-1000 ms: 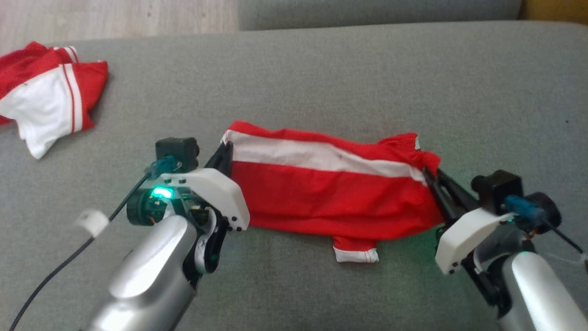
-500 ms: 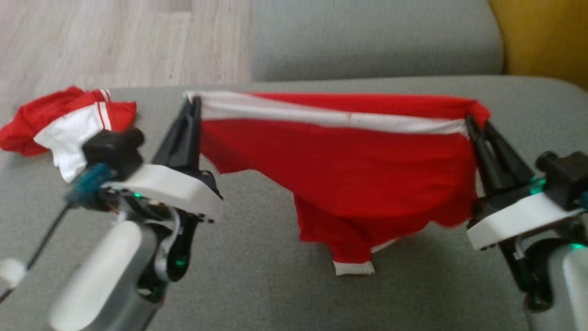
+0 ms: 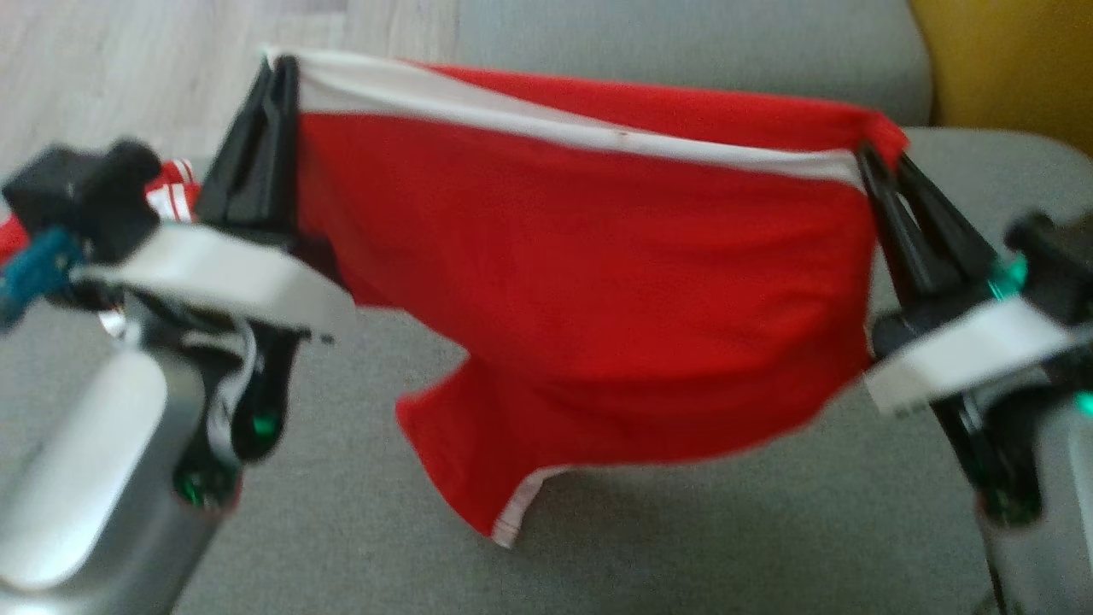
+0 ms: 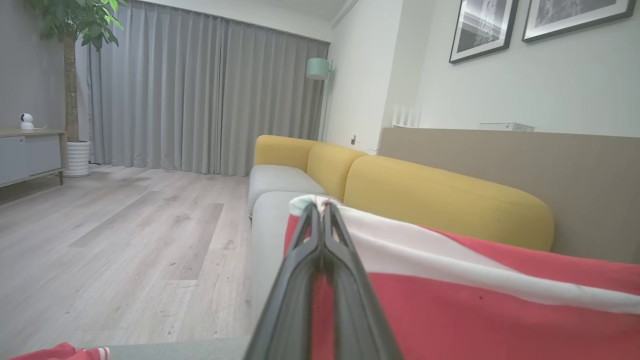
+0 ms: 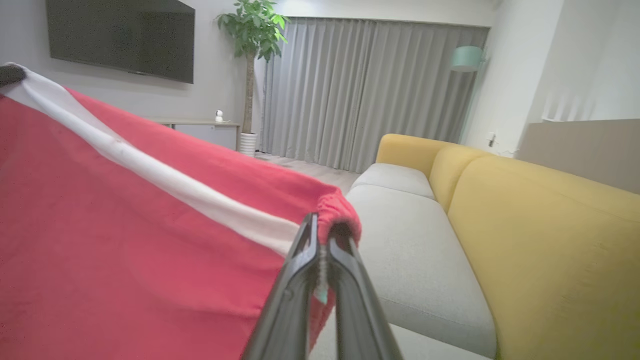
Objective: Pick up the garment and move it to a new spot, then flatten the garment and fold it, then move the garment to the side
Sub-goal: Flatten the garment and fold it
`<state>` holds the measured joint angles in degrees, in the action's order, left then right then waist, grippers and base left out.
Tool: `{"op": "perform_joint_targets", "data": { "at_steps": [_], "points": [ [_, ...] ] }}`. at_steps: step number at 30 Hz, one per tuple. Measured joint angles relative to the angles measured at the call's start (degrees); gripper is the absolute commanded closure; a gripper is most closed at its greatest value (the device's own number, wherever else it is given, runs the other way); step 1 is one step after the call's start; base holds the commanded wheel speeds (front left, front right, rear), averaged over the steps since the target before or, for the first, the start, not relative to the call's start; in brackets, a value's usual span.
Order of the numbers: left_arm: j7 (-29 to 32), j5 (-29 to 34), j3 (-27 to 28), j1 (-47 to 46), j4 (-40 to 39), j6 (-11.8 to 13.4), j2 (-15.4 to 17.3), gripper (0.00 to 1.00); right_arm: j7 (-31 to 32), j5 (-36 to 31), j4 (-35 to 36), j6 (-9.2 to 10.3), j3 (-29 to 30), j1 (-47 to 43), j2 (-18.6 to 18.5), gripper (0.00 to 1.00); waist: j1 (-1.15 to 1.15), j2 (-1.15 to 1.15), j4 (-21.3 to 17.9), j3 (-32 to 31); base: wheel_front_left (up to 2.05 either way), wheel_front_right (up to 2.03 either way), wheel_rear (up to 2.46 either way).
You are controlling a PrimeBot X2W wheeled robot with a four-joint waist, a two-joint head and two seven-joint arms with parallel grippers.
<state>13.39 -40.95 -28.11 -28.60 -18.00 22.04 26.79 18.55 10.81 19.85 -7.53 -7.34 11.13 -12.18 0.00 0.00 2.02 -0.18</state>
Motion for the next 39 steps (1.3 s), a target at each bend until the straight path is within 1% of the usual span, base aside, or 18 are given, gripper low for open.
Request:
{"op": "perform_joint_targets", "data": {
  "at_steps": [3, 6, 9, 12, 14, 17, 20, 22, 25, 29, 33, 34, 39],
  "points": [
    [0.02, 0.0, 0.05, -4.1, 4.75, -2.05, -0.27, 1.0, 0.04, 1.9, -5.94, 0.0, -2.69, 7.23, -0.82, 1.0, 0.0, 0.0, -0.28, 2.4, 0.0, 0.0, 0.0],
    [-0.97, 0.24, 0.01, -10.49, 11.04, -4.55, -1.29, 1.0, -2.27, 1.81, -13.97, 0.0, -4.63, 17.83, -1.59, 1.0, 0.02, 0.0, -0.6, 5.37, 0.0, 0.0, 0.0],
    [-3.34, 2.07, 0.0, -18.71, 18.02, -6.93, -2.7, 1.0, -6.33, 0.85, -22.32, 0.0, -6.01, 29.59, -1.55, 1.0, 0.02, 0.0, -0.95, 8.28, 0.0, 0.0, 0.0],
    [-7.09, 3.76, 0.44, -27.02, 24.48, -8.84, -4.53, 1.0, -11.82, -2.2, -30.22, 0.0, -6.04, 39.6, -1.3, 1.0, 0.03, 0.0, -1.27, 10.74, 0.0, 0.0, 0.0],
    [-10.07, 4.28, 0.83, -31.43, 28.06, -9.99, -6.05, 1.0, -15.17, -3.5, -34.95, 0.0, -5.79, 44.32, -0.42, 1.0, 0.02, 0.0, -1.47, 12.07, 0.0, 0.0, 0.0],
    [-14.03, 4.45, 1.9, -34.88, 31.84, -11.14, -8.08, 1.0, -18.86, -5.92, -40.7, 0.0, -5.88, 47.98, 0.73, 1.0, 0.02, 0.0, -1.56, 13.87, 0.0, 0.0, 0.0],
    [-17.36, 3.96, 2.18, -34.76, 34.11, -12.55, -9.67, 1.0, -21.5, -6.46, -44.82, 0.0, -5.91, 48.3, 2.09, 1.0, 0.01, 0.0, -1.44, 16.03, 0.0, 0.0, 0.0],
    [-19.64, 3.33, 2.2, -32.96, 35.01, -13.01, -10.73, 1.0, -23.1, -6.92, -47.53, 0.0, -6.67, 47.64, 2.49, 1.0, 0.02, 0.0, -1.26, 17.53, 0.0, 0.0, 0.0],
    [-22.63, 2.26, 2.08, -27.48, 35.5, -13.05, -12.13, 1.0, -25.79, -7.27, -50.16, 0.0, -7.26, 44.84, 2.76, 1.0, 0.02, 0.0, -0.97, 19.48, 0.0, 0.0, 0.0],
    [-25.46, 1.48, 1.59, -17.87, 35.02, -13.06, -12.99, 1.0, -29.08, -7.27, -52.08, 0.0, -7.73, 38.12, 3.67, 1.0, 0.03, -0.01, -0.44, 20.89, 0.0, 0.0, 0.0],
    [-27.17, 1.62, 1.85, -9.13, 30.34, -12.85, -12.8, 1.0, -30.83, -7.16, -50.34, 0.0, -8.24, 30.81, 4.77, 1.0, -0.01, 0.0, -0.45, 20.35, 0.0, 0.0, 0.0],
    [-27.2, 1.62, 2.05, -7.28, 28.82, -12.44, -12.8, 1.0, -31.21, -7.16, -49.42, 0.0, -7.89, 29.32, 4.81, 1.0, 0.0, 0.0, -0.47, 20.07, 0.0, 0.0, 0.0],
    [-27.87, 3.23, 2.7, 2.92, 20.73, -10.96, -12.55, 1.0, -31.75, -6.79, -41.87, 0.0, -5.36, 21.04, 5.72, 1.0, -0.01, 0.0, -0.41, 17.86, 0.0, 0.0, 0.0]
  ]
}}
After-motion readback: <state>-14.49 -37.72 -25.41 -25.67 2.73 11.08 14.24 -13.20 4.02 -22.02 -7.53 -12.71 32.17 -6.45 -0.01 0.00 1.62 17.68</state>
